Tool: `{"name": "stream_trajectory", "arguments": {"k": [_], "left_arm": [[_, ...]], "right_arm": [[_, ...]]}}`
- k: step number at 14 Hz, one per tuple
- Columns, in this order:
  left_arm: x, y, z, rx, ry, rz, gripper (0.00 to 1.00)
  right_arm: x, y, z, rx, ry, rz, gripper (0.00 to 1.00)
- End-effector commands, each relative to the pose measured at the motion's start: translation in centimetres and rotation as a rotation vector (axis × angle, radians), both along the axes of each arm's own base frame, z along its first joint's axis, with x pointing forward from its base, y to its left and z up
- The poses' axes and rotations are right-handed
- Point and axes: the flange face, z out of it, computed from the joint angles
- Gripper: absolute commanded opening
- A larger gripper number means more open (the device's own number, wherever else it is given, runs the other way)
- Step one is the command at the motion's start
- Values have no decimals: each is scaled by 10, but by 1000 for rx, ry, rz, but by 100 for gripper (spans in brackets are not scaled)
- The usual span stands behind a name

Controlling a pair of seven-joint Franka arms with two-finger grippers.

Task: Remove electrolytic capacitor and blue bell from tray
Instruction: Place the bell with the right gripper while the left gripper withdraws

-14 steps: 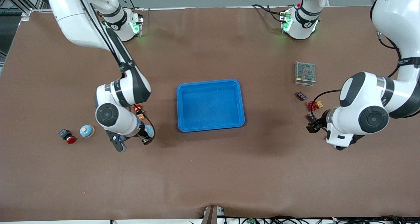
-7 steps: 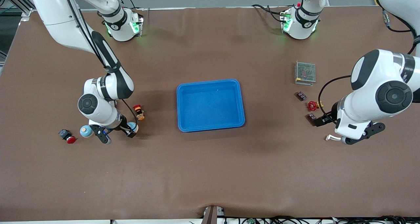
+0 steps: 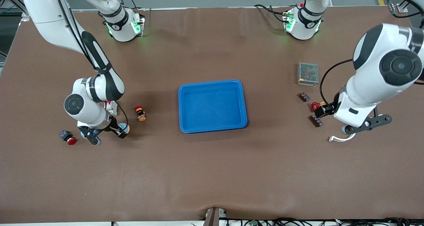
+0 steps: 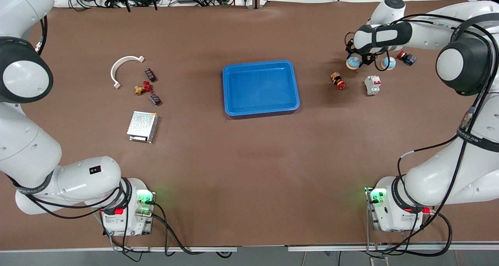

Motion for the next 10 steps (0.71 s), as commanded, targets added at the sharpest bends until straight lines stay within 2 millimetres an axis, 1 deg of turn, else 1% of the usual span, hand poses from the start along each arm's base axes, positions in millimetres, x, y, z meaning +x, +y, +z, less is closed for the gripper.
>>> {"name": "stream_trajectory", "arguments": {"k": [1,2,3,6,8,10], "left_arm": [[-22,4,39,-11,-16,-28,100],[-28,10,51,-32,-11,-43,100],[-33,21,62,-50,-6,-52,100],[-49,54,87,-57,15,-104,100],[-61,67,101,-48,28,-147,100],[-76,74,113,-36,21,-154,100]], "right_arm": [[-7,-17,5,2,10,31,0],[-8,-21,2,2,16,45,0],[-8,-24,1,2,26,53,0],[-9,-24,-4,2,36,54,0],[-8,-23,-7,2,39,54,0],[-5,-19,-16,4,47,53,0]]}}
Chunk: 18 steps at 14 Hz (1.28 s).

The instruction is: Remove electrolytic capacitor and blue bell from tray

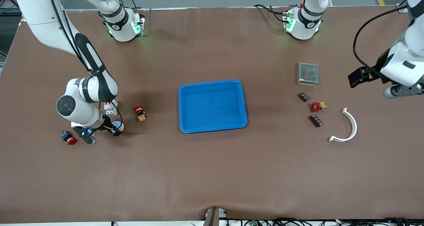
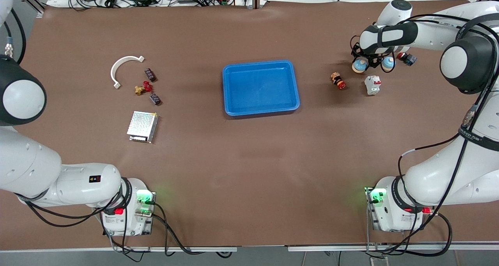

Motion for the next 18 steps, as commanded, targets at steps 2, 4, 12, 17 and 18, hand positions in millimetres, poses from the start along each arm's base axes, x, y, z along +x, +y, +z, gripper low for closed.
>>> {"name": "stream_trajectory", "arguments": {"k": [2,4,12,17,18], "left_arm": [[-32,9,18,5,-10,-8,100],[-42,9,24,5,-16,-36,100],[-50,14,28,-62,-16,-22,100],[-52,7,31,-62,-25,-36,100],[-53,5,31,-62,-26,-41,100]], "right_arm": [[2,2,-7,5,12,-3,0],[3,-7,-7,19,12,-62,95],[49,-2,87,15,180,-100,100],[83,-51,169,36,120,107,100],[85,-57,184,37,123,177,100]]}}
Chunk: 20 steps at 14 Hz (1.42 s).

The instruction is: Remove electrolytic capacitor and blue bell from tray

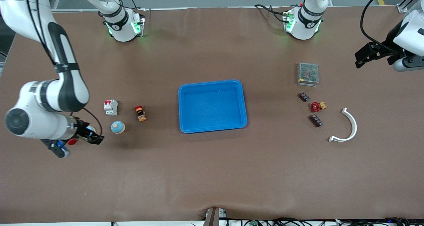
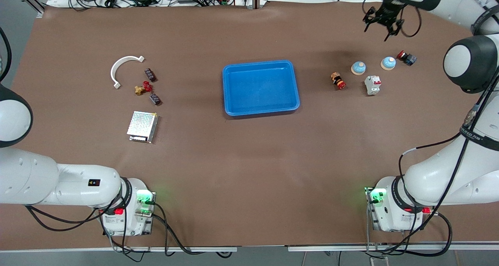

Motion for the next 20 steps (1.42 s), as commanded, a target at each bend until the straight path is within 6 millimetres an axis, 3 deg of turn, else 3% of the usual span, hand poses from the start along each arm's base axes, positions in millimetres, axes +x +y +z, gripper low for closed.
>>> {"name": "stream_trajectory", "arguments": {"k": [1,4,8,12,16,20], "left_arm": [[-10,-4,7,-16,-16,-24,100],[-9,-7,4,-15,-16,-31,100],[-15,-15,6,-14,-27,-46,100],[-19,-15,7,-14,-28,-46,100],[-21,-15,11,-14,-34,-46,100],[-24,-14,14,-14,-42,-45,100]], "right_arm": [[10,-30,41,33,-4,180,100],[6,-40,92,51,31,333,100],[-3,-35,153,-10,-34,425,100],[-33,-12,232,-36,-122,566,100],[-70,10,273,-104,-127,610,100],[-101,13,308,-125,-154,616,100]]}}
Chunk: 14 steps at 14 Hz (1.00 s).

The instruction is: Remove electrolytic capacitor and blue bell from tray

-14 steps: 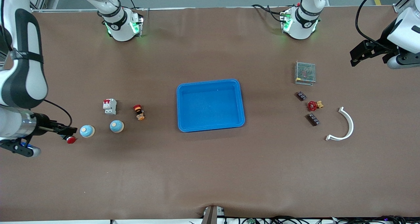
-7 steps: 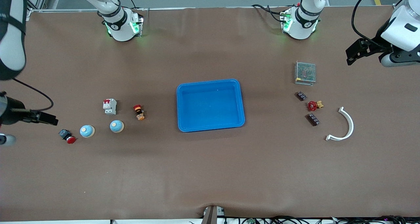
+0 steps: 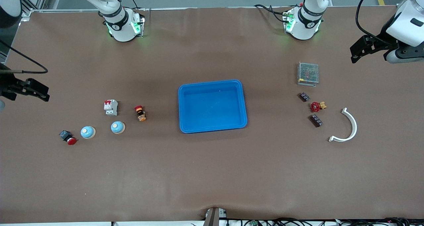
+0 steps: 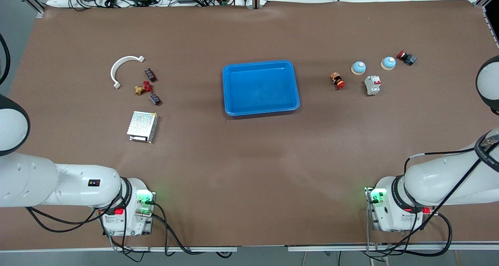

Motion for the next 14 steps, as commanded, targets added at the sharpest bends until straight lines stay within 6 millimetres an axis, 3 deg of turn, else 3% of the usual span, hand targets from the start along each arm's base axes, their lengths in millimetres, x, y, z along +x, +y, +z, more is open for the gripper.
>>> {"name": "stream_trajectory", "arguments": {"k": [1,4,9,14], "left_arm": [[-10,1,7,-16,-20,-15,100],[-13,1,9,-14,-21,-15,100],[-14,2,8,-12,-8,-14,100],[-10,4,6,-6,3,-5,100]], "right_arm": [[-29,-2,16,-25,-11,17,100],[-41,1,17,-27,-6,28,100],[-44,3,24,-12,-24,26,100],[-47,-4,18,150,17,-12,100]]}}
